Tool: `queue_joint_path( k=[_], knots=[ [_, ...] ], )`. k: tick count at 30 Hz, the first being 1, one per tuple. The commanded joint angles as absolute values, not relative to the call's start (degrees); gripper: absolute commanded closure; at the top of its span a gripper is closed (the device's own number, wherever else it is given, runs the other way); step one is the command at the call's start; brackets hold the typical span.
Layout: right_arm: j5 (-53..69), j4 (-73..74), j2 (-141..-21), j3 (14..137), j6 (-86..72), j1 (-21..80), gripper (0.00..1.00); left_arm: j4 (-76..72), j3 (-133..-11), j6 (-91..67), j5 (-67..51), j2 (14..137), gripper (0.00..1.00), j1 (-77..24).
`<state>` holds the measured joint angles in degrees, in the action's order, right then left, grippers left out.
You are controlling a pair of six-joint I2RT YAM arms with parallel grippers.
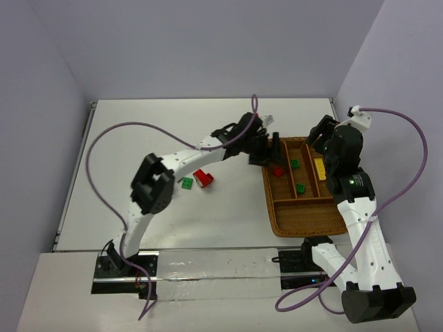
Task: Sort the legos into containers by color
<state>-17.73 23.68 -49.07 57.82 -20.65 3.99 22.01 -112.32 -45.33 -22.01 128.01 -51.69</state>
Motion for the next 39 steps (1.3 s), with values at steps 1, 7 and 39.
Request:
queue_joint_path(
  k=[1, 7, 39],
  knots=[
    [-15.9, 22.5, -49.2, 59.1, -19.5, 4.2, 0.30, 34.2, -100.3, -35.3, -2.8, 109.7, 0.15, -46.0],
    [-12.2, 21.6, -53.0, 58.9, -23.3, 4.7, 0.29, 40.2, -85.6, -37.0, 9.7, 94.9, 0.12, -39.8],
    [-13.3, 24.6, -107.2, 84.4, -6.8, 54.8, 0.23, 41.9, -70.4, -40.0, 7.9, 79.9, 0.13, -14.9]
  ],
)
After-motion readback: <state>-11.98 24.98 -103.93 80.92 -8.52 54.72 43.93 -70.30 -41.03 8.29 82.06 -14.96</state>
